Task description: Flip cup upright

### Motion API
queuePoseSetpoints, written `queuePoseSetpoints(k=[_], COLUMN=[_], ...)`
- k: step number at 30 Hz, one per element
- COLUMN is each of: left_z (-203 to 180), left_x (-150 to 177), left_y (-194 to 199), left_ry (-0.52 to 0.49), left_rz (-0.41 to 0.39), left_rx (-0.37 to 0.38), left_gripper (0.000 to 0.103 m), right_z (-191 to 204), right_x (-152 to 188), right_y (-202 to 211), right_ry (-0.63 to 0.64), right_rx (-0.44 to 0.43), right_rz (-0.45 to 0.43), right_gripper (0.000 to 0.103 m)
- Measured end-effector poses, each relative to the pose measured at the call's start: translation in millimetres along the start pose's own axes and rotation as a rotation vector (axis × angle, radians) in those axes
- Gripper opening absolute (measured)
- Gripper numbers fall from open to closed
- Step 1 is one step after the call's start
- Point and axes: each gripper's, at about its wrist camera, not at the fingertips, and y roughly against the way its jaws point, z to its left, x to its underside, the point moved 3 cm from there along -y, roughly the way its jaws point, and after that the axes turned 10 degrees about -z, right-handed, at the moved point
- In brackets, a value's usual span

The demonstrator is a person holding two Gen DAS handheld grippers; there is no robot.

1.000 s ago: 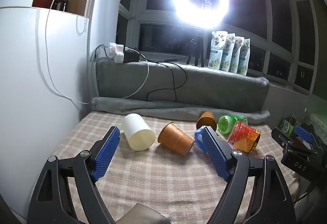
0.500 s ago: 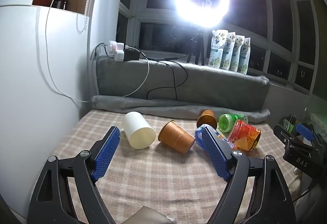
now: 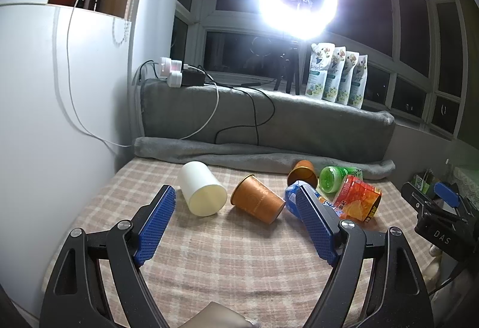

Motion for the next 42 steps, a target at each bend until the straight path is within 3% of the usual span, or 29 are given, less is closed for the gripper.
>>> queuePoseSetpoints(k=[42], left_z=[-5], left_x=[-9], left_y=[12], left_ry=[0.009], left_rz=[-0.012], left_rx=[0.017], left_gripper=[0.082], right_z=[-10], right_x=[-14], right_y=[14], right_ry=[0.006], right_rx=[0.008], right_rz=[-0.037], right_gripper=[0.103])
